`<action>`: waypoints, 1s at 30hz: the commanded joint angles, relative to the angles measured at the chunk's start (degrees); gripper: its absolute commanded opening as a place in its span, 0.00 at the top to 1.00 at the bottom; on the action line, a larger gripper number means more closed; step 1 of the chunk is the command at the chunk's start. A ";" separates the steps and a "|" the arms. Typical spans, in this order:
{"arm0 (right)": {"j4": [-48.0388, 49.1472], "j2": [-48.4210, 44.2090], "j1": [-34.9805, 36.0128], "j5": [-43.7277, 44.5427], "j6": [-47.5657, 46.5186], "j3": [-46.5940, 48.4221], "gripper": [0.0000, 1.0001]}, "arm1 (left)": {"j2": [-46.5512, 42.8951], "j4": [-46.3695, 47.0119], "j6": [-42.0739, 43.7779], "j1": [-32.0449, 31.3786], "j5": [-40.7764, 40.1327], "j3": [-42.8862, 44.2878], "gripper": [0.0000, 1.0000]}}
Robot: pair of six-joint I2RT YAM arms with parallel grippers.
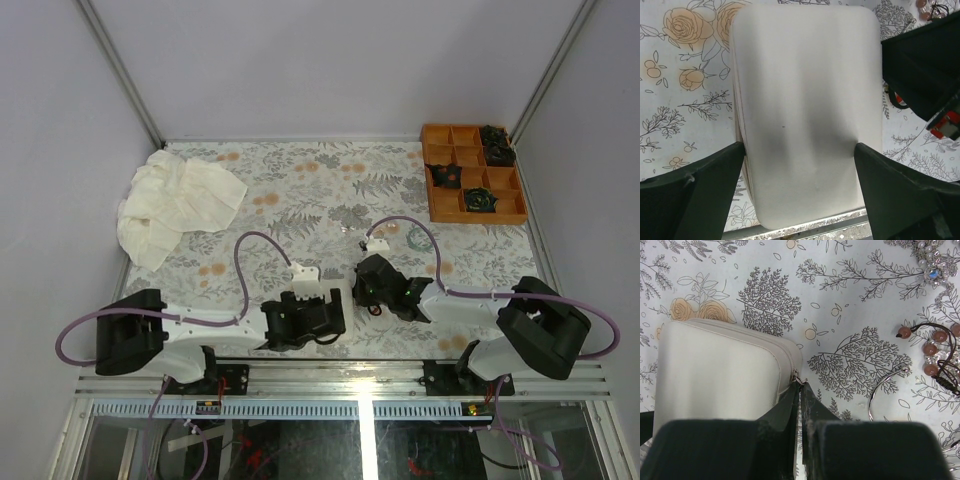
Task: Organize the mixed jewelry
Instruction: Close the jewelry box at the center of the board.
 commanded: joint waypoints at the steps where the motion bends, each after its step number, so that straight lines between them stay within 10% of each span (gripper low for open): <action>1: 2.38 -2.91 0.29 -0.39 0.91 -0.39 1.00 | 2.65 -3.76 1.37 5.34 3.05 -7.52 0.12; 22: 4.31 -8.11 0.78 -4.25 5.61 -5.80 1.00 | -13.96 -8.16 13.62 21.98 -0.71 -2.87 0.08; 30: 6.15 -4.47 0.88 -4.53 5.36 -4.82 1.00 | -23.40 -14.32 7.67 11.81 1.78 0.47 0.14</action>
